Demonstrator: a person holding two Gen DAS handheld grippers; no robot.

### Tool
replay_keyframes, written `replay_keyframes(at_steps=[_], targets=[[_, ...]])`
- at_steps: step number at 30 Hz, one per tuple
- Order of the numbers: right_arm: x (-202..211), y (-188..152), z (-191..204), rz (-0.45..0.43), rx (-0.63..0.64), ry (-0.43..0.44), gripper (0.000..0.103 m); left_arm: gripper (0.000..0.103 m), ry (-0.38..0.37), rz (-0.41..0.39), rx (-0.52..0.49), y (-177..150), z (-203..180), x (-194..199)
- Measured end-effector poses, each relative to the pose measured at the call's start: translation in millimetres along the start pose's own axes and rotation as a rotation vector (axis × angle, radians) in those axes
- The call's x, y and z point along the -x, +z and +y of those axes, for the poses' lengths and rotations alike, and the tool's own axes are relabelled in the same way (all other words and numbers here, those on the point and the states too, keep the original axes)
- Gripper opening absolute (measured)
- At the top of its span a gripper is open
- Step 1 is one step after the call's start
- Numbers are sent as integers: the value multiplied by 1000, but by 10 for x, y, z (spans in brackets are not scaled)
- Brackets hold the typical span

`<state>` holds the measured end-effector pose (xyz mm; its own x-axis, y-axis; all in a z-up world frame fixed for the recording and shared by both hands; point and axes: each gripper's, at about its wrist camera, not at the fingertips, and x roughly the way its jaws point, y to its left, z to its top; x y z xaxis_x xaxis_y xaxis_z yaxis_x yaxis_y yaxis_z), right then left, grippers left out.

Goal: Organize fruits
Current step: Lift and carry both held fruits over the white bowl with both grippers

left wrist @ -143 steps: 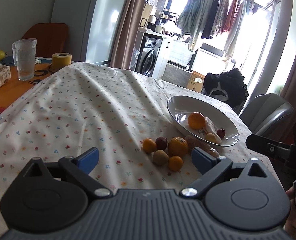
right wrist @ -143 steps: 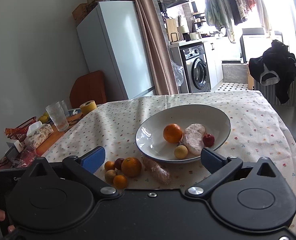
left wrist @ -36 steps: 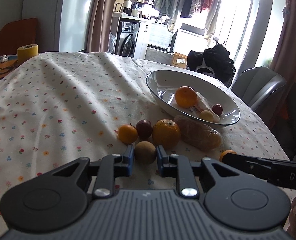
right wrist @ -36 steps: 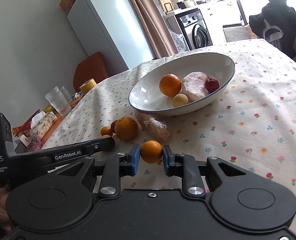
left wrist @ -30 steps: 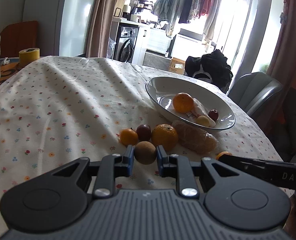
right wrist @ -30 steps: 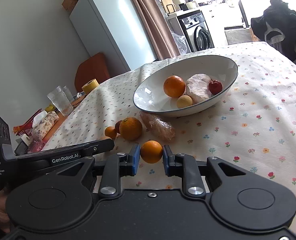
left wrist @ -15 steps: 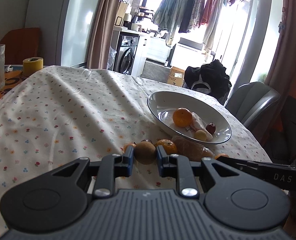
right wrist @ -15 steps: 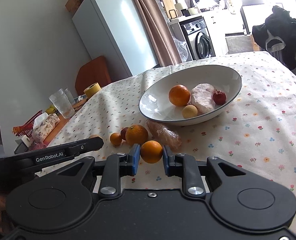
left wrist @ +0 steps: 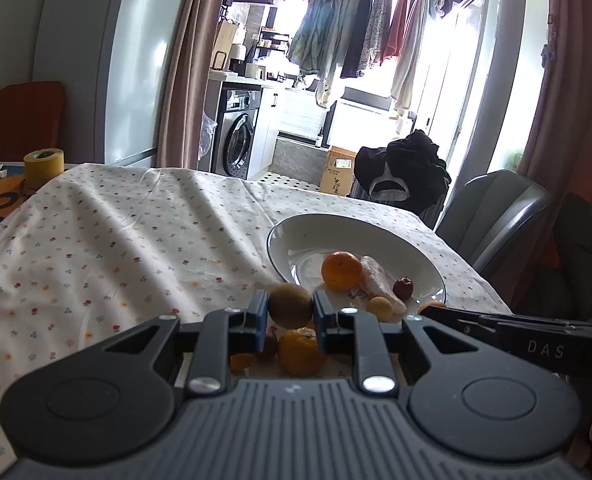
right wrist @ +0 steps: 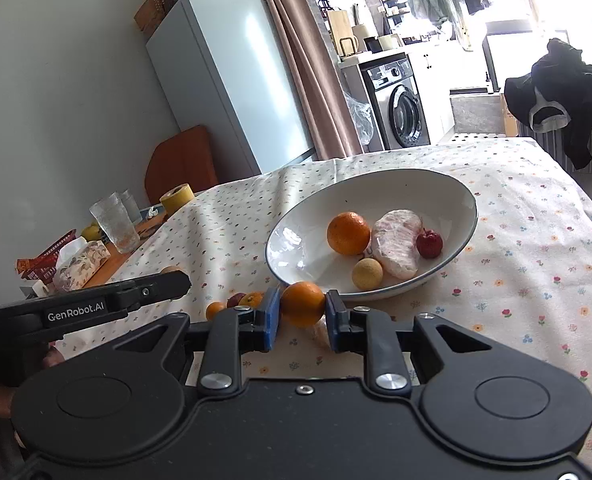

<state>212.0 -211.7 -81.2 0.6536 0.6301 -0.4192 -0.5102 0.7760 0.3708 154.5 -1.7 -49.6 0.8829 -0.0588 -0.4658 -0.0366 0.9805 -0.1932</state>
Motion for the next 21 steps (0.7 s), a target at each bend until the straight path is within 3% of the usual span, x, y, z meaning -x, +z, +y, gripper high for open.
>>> replay_keyframes(at_steps=[21], targets=[[-162,252,-296,-32,-19,-32,23,22,-23,27,-9,94,-230,-421]])
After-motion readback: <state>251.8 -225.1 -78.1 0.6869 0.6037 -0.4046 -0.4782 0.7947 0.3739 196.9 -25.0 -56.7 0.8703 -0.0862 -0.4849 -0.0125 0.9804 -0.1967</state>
